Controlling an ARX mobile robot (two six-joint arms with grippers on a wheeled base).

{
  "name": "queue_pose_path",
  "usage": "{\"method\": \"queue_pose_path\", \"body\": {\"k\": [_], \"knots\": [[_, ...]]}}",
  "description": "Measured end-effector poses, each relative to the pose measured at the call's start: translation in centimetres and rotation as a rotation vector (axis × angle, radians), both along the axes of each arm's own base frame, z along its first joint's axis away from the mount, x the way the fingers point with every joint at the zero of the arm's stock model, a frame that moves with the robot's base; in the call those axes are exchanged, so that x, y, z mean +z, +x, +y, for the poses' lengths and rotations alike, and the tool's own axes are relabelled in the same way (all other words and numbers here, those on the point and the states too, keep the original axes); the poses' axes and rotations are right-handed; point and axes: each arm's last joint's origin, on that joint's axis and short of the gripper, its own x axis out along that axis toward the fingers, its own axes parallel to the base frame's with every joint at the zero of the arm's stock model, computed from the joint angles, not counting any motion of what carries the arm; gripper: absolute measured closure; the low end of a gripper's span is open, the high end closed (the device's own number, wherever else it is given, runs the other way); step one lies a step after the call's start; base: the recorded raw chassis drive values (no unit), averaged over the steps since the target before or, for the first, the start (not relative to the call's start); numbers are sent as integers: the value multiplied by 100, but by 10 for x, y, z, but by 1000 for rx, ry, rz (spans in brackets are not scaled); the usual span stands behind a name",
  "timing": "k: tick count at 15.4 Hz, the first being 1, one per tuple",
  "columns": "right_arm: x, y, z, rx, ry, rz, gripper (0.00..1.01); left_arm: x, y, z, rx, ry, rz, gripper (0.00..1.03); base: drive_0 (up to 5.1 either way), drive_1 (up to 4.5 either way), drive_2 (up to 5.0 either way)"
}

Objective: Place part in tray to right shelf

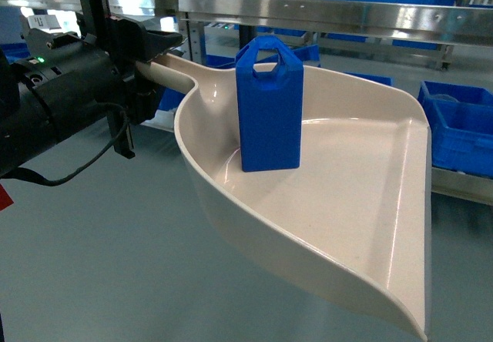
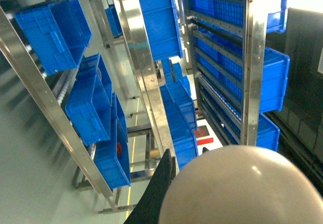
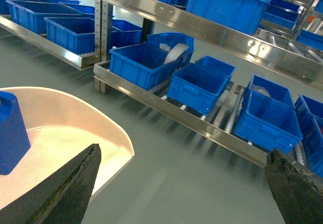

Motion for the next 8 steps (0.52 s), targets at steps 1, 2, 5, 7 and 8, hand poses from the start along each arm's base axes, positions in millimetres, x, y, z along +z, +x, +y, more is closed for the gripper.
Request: {"method": "queue_pose_path", "body": {"k": [1, 2, 5, 7, 8], "knots": [[0, 0, 0, 0, 0, 0, 3, 0, 0, 0, 0, 0, 0, 91, -180, -180, -180], [0, 0, 0, 0, 0, 0, 3, 0, 0, 0, 0, 0, 0, 91, -180, -180, -180], [0, 0, 0, 0, 0, 0, 3, 0, 0, 0, 0, 0, 0, 91, -160, -160, -160], [0, 0, 0, 0, 0, 0, 3, 0, 0, 0, 2, 0, 0, 91, -165, -165, -165], [0, 0, 0, 0, 0, 0, 3, 0, 0, 0, 0, 0, 0, 91, -165, -165, -165]]}}
